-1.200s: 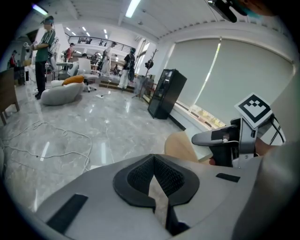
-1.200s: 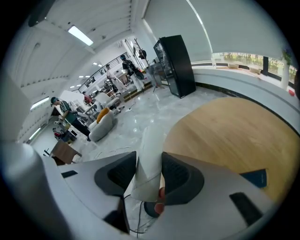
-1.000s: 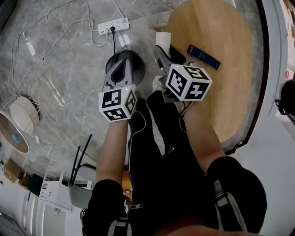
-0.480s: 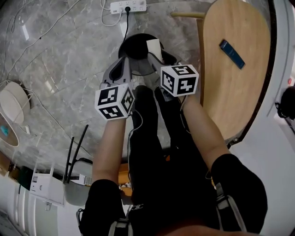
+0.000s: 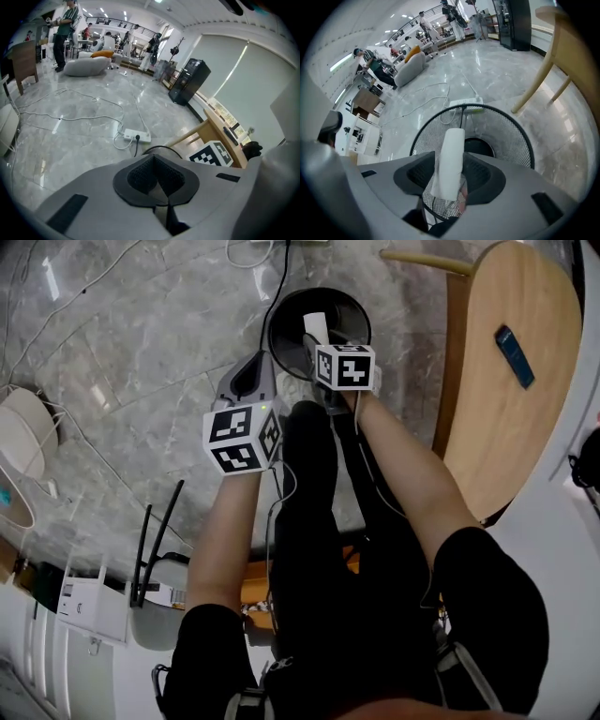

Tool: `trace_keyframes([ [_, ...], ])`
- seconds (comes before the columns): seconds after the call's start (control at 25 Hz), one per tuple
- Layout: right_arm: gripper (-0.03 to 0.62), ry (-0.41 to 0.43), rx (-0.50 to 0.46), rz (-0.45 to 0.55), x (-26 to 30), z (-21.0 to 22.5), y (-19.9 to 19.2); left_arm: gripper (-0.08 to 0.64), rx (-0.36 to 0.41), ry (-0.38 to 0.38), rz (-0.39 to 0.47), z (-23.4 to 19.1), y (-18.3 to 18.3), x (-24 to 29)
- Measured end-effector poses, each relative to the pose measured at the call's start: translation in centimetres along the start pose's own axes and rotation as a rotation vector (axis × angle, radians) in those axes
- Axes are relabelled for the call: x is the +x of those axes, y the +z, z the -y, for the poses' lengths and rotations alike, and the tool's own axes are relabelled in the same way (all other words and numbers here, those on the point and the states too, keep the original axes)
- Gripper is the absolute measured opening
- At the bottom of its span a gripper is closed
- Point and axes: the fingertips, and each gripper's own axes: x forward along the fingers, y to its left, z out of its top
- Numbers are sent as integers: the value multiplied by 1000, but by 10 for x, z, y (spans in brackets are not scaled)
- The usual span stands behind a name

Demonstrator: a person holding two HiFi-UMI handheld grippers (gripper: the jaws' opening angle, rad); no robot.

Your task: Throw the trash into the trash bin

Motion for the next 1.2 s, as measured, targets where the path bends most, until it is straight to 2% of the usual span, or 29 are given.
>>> trace_keyframes([
  [0.12,216,-12,6,-58,21,2,-14,11,-1,7,-17,-11,-7,3],
  [0.2,221,-6,-4,-73,25,-2,-15,11,-3,11,-22,-17,-9,4],
  [0.28,221,-15,-28,-82,22,-5,-13,11,-5,14,-28,-20,-11,7],
  [0.32,178,-28,-45,-77,17,-5,-11,12,-6,15,-31,-20,-12,8],
  [0.36,63,-40,-69,-55,10,-6,-4,11,-6,13,-33,-19,-12,9],
  [0.4,12,-44,-100,-15,0,-8,5,12,-3,10,-33,-17,-10,10],
  [0.6,12,6,-219,250,-65,-40,71,11,82,6,-4,-1,10,10],
  [0.72,12,24,-271,377,-113,-52,105,12,127,8,36,16,32,6],
  [0.96,12,34,-319,554,-219,-55,152,12,160,31,147,53,95,-16],
  [1.08,12,22,-319,617,-275,-40,167,11,191,-4,198,93,126,-29],
  [1.2,12,-28,-307,662,-329,-9,174,11,235,-65,241,149,148,-38],
])
